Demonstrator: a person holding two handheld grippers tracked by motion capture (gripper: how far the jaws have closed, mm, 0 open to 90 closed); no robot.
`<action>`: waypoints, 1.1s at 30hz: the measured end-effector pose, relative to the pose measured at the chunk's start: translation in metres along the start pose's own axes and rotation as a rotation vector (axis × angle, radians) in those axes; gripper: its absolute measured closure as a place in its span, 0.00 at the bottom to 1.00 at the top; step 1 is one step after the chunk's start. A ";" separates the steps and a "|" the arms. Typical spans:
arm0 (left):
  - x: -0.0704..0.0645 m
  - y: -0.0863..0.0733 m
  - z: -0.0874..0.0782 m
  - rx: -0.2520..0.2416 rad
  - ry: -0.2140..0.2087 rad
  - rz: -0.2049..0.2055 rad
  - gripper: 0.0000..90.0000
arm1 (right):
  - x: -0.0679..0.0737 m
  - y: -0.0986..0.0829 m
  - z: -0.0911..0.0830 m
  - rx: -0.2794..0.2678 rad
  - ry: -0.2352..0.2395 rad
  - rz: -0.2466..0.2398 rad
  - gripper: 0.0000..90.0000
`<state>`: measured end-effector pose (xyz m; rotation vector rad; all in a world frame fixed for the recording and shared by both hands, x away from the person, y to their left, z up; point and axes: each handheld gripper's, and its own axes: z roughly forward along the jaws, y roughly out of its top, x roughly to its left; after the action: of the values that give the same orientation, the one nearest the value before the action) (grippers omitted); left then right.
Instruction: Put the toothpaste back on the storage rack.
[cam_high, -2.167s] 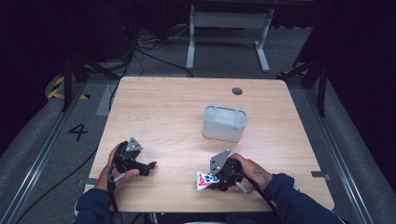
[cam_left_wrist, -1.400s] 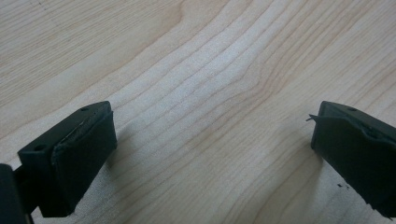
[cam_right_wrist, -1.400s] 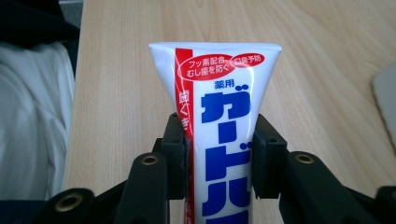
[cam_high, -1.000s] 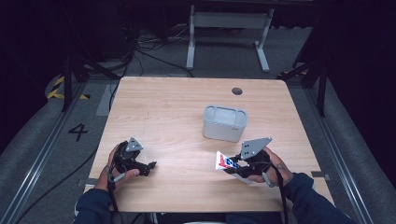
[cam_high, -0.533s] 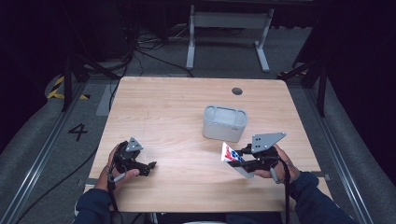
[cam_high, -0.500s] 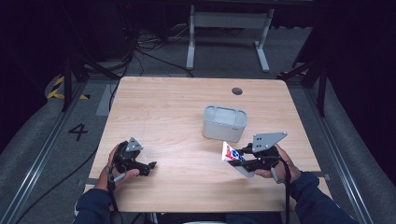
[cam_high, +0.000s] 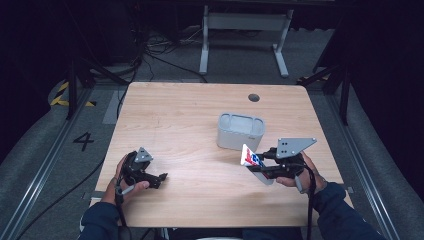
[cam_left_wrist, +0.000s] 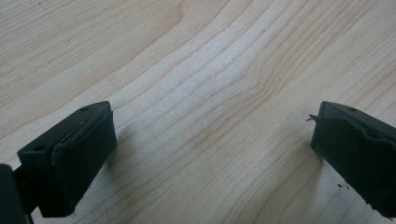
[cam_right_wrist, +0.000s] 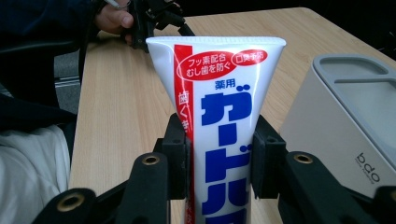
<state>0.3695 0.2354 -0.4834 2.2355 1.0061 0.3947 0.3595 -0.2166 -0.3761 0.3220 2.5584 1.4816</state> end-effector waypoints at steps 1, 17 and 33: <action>0.000 0.000 0.000 0.000 0.001 0.003 0.01 | 0.000 0.001 0.000 -0.004 -0.002 0.000 0.73; 0.000 0.000 0.000 0.000 0.001 0.003 0.01 | -0.003 0.013 0.000 -0.031 -0.033 -0.022 0.73; 0.000 0.000 0.000 0.001 0.002 0.000 0.01 | -0.011 0.028 -0.010 -0.068 -0.060 -0.030 0.72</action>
<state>0.3694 0.2355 -0.4833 2.2366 1.0076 0.3961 0.3701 -0.2146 -0.3466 0.3121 2.4495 1.5206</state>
